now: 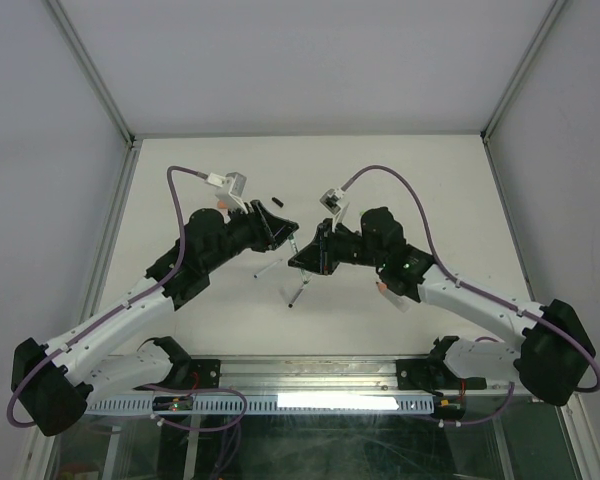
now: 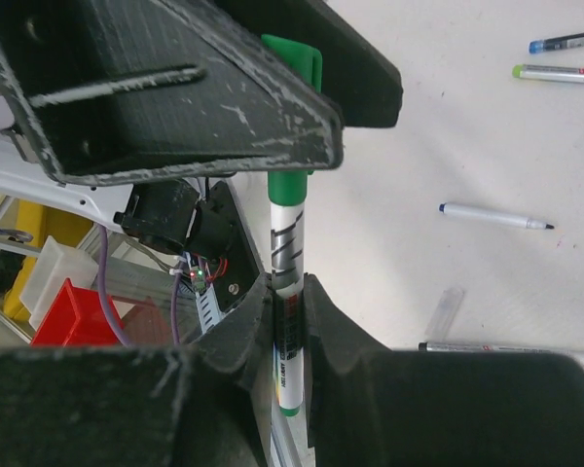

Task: Insert the pens into the pen caps
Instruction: Press the pen cap onto the pen.

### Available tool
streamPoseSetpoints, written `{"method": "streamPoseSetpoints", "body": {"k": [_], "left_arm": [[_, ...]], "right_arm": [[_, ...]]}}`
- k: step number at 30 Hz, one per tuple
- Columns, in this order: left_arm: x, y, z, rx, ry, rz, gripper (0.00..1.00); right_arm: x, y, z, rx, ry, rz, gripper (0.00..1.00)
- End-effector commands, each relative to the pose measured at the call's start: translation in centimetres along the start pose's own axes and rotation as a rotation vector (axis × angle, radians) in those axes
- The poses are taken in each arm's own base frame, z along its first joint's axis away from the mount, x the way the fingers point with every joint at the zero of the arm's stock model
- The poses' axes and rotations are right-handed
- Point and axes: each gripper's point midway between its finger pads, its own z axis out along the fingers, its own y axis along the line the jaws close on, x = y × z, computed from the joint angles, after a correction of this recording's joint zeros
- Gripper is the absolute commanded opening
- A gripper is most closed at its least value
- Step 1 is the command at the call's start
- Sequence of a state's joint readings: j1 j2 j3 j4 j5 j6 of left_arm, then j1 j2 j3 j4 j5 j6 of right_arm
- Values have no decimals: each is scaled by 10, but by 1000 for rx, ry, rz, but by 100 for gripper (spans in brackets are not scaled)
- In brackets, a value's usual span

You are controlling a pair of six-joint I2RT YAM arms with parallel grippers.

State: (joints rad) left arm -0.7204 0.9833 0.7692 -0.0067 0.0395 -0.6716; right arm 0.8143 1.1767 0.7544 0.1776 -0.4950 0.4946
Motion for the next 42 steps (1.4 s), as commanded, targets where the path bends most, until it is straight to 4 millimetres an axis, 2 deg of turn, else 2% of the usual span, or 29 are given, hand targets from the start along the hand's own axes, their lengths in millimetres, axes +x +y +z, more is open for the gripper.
{"method": "streamPoseSetpoints", "body": {"k": [1,4,7,9,13,18,23,26,28,30,35,39,42], "left_arm": [[-8,-18,0,75,-23,-2,36],[-6,-18,1,77,-15,-6,20],[-6,-18,1,76,-15,-11,0],[-5,-18,2,75,-6,-21,0],[6,-16,5,79,36,-32,0],[19,-17,6,89,82,-23,0],[18,-22,4,99,78,-6,0],[14,-24,2,104,65,-1,0],[9,-26,1,107,51,7,0],[4,-30,0,112,34,15,0],[0,-30,-5,111,15,25,0],[4,-27,-7,109,24,21,13],[5,-26,-8,104,21,21,30]], "right_arm": [[-36,27,3,-88,-85,-63,0],[-38,27,4,-85,-90,-68,0],[-43,23,4,-56,-114,-74,0],[-52,16,2,-9,-173,-85,0],[-86,3,-5,102,-317,-158,0],[-150,2,-7,151,-403,-233,0],[-220,5,-21,182,-488,-310,0],[-233,11,-21,180,-471,-340,0],[-224,5,-18,184,-430,-335,0],[-204,-2,-13,179,-367,-307,0],[-132,-14,0,129,-198,-200,0],[-81,-22,2,141,-110,-138,0],[-57,-26,-4,163,-89,-91,0]]}}
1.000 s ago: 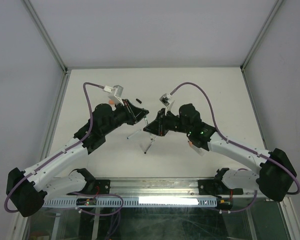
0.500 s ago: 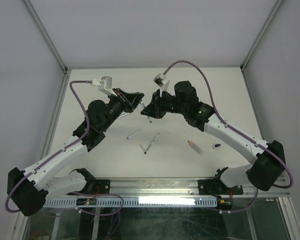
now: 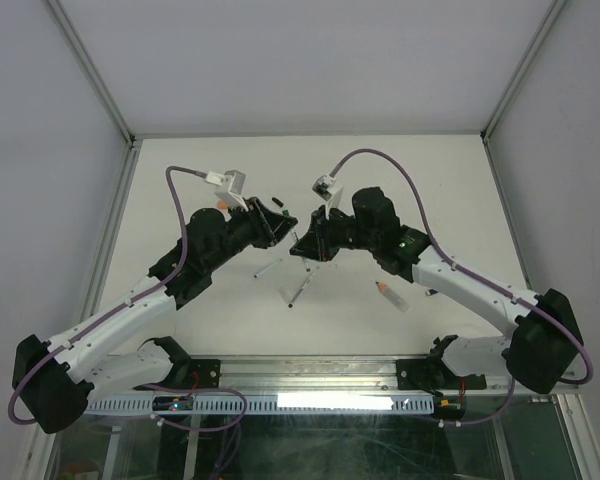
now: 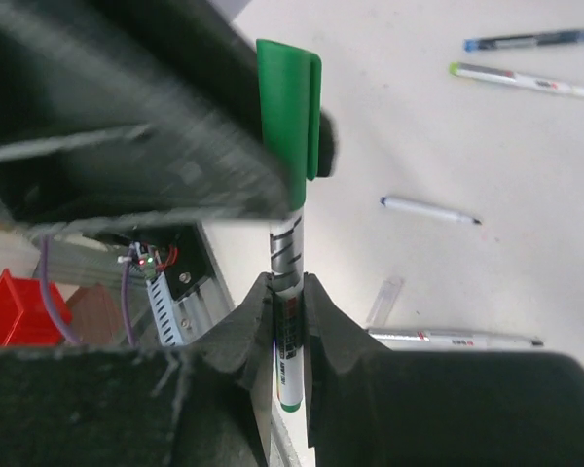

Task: Insert the pens into the pen caps
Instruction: Press the pen cap onto the pen.

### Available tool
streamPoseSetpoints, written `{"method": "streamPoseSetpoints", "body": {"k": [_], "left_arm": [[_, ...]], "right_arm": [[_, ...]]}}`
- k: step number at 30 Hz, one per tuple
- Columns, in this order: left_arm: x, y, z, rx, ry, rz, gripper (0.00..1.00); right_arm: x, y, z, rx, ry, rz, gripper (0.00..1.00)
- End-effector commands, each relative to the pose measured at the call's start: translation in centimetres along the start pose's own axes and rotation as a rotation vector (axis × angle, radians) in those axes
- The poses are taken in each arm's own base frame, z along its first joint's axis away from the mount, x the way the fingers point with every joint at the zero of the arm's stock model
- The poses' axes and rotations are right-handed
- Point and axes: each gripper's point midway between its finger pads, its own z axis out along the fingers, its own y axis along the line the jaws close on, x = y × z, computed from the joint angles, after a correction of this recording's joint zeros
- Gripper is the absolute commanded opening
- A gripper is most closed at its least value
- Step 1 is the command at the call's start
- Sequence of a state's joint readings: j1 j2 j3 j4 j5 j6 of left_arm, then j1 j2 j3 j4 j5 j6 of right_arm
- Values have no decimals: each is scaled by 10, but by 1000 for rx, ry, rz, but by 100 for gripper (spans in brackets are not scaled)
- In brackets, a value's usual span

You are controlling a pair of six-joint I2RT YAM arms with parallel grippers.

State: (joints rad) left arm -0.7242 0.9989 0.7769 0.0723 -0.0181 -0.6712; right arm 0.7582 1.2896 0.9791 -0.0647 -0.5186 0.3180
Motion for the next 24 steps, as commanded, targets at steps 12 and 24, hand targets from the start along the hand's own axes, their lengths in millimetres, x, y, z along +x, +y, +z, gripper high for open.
{"method": "streamPoseSetpoints", "body": {"k": [12,24], "left_arm": [[19,-16,-11,61,106,31,62],[6,22,-10,-160,62,49,73]], "right_arm": [[46,-41,-44,270,-93,169,1],[82,-73,-74,497,-75,267,1]]}}
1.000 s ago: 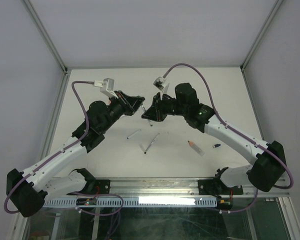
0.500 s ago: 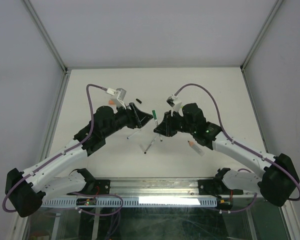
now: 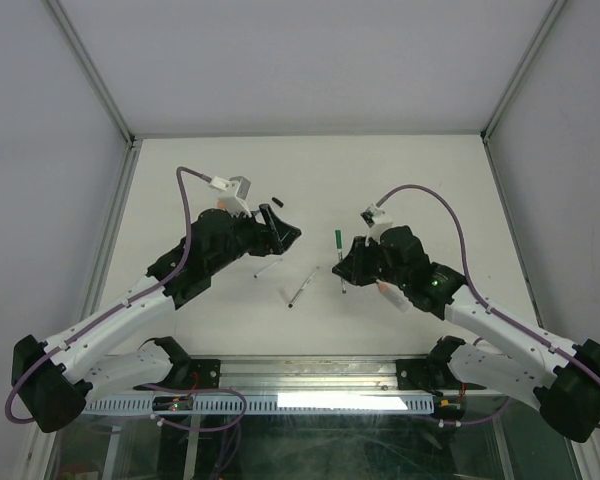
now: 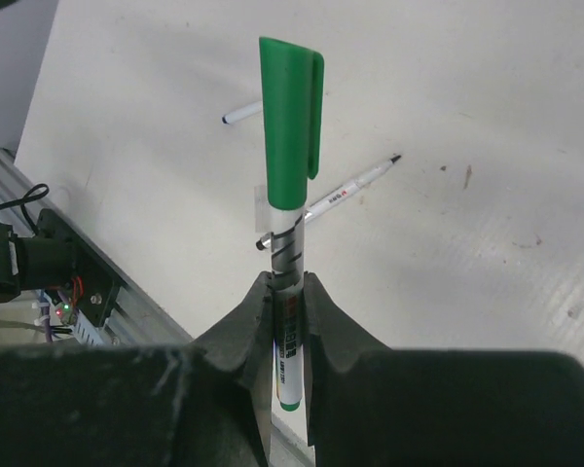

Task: Insert the pens into the pen caps
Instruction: Press the pen cap onto the pen, then place the pen at the center of the board.

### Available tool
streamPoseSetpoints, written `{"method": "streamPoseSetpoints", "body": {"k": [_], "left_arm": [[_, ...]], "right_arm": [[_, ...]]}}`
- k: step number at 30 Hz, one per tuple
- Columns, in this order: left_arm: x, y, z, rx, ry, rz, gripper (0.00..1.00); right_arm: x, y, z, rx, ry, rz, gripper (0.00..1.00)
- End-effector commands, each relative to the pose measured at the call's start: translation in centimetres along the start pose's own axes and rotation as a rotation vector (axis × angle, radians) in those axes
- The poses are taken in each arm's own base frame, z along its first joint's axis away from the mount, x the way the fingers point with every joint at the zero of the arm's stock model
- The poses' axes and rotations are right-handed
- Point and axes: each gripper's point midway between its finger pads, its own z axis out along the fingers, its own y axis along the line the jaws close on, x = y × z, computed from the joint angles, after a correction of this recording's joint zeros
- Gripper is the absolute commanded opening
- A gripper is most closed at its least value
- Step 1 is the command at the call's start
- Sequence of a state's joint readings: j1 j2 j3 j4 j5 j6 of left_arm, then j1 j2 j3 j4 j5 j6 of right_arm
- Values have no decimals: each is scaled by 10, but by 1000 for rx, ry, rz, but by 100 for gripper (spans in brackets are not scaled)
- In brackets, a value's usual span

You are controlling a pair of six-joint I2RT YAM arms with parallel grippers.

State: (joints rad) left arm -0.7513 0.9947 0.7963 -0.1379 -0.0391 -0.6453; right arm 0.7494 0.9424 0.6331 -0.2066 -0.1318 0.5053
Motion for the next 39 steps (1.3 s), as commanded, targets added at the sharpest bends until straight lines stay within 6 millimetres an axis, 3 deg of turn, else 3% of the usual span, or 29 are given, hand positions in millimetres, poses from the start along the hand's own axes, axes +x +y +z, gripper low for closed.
{"method": "streamPoseSetpoints", "body": {"k": [1,14,31,39], "left_arm": [[-29,3,-1,-62,-83,9,73],[-34,36,-10,-180,-117,10,77],[-11,51,-24,-178,-92,37,78],[-4,54,-23,-172,-78,45,79]], "right_arm": [[0,-15,-4,91,-15,40,1],[13,-39,-2,236,58,79,5],[47,-91,24,593,246,130,11],[51,-98,38,635,263,126,17]]}}
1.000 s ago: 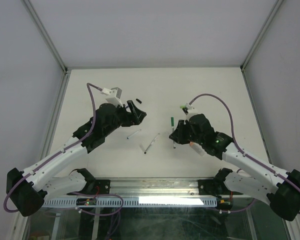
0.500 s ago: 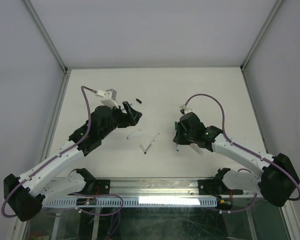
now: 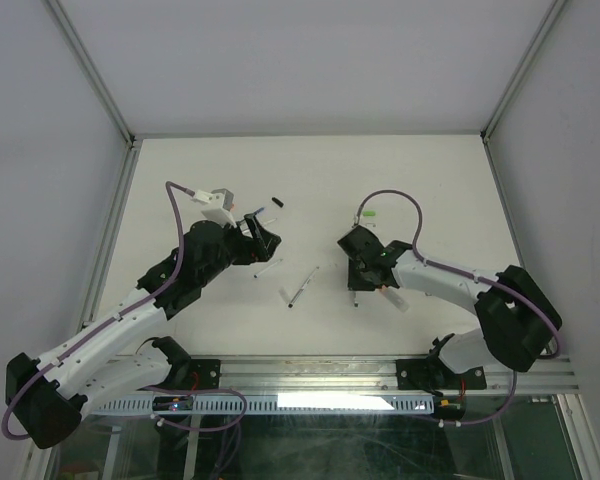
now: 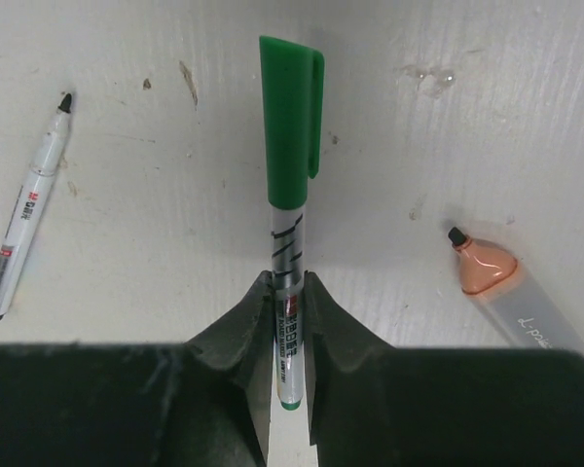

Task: Insert the pens into the pen caps
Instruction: Place the pen at the center of the board.

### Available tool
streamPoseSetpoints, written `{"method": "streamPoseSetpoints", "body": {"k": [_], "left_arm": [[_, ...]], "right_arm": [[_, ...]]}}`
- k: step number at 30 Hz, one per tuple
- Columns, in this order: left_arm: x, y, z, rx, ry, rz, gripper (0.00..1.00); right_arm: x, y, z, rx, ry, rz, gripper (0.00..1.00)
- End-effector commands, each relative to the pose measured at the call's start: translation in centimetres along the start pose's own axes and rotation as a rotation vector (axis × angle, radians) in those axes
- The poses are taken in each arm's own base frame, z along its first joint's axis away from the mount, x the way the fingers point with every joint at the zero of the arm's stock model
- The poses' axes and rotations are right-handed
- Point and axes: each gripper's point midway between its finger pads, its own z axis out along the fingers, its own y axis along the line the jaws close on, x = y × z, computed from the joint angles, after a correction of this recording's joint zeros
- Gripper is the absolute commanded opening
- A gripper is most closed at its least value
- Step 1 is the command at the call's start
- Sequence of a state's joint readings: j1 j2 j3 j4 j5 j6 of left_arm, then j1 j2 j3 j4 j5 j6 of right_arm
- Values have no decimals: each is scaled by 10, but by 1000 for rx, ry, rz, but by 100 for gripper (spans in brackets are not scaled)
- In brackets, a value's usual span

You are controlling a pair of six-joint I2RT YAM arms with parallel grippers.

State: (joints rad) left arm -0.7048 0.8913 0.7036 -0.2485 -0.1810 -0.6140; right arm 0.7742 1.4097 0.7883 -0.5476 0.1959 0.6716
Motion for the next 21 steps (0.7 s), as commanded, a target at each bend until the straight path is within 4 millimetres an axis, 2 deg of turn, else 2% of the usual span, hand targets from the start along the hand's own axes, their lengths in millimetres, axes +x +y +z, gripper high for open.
{"method": "streamPoseSetpoints", "body": {"k": [1,10,13,16,21], "left_arm": [[-12,-6,-3,37,-43,13,79],[-13,-6,-3,39,-54,1,82],[-16,-7,-3,40,-66,-11,85],[-23,-6,-4,23,-99,-54,99],[-46,-11,-7,21,-189,-150,99]], "right_arm": [[-25,14,-3,-7,-71,32,17],[-24,16,2,-6,-64,37,28],[-28,15,-4,-6,-83,42,32],[-44,22,-22,-50,-169,67,40],[-92,55,-80,-332,-455,225,56]]}}
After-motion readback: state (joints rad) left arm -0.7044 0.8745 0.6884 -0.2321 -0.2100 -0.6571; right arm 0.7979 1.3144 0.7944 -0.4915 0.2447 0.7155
